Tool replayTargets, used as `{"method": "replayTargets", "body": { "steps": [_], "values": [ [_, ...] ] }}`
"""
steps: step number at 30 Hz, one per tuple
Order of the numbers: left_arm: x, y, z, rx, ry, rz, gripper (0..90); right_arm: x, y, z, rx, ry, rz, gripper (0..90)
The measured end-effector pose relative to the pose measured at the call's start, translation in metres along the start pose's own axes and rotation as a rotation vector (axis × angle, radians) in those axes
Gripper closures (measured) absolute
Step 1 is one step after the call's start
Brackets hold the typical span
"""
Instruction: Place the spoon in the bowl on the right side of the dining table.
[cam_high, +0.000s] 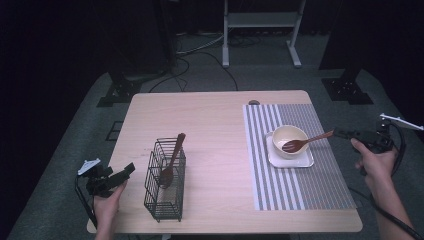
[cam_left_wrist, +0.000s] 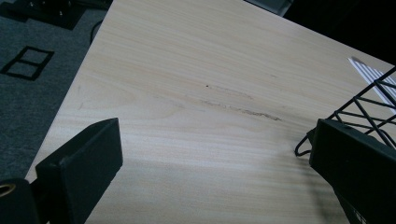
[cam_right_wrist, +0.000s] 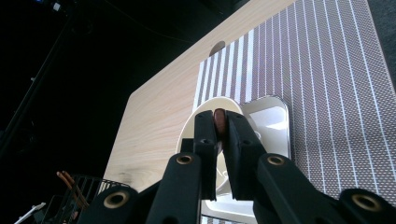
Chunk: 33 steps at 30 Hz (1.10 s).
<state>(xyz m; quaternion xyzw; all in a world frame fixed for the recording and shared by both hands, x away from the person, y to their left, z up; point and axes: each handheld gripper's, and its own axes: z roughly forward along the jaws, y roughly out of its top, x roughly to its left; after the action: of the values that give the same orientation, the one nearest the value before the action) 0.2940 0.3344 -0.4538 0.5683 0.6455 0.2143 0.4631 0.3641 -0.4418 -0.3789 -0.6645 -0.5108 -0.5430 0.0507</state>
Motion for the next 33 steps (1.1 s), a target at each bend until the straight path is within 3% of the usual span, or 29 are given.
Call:
{"method": "replayTargets", "body": {
  "steps": [33],
  "values": [
    [0.0,0.0,0.0,0.001,-0.002,0.001,1.7,-0.008,-0.009,0.016,0.018,-0.024,0.006,81.9]
  ]
}}
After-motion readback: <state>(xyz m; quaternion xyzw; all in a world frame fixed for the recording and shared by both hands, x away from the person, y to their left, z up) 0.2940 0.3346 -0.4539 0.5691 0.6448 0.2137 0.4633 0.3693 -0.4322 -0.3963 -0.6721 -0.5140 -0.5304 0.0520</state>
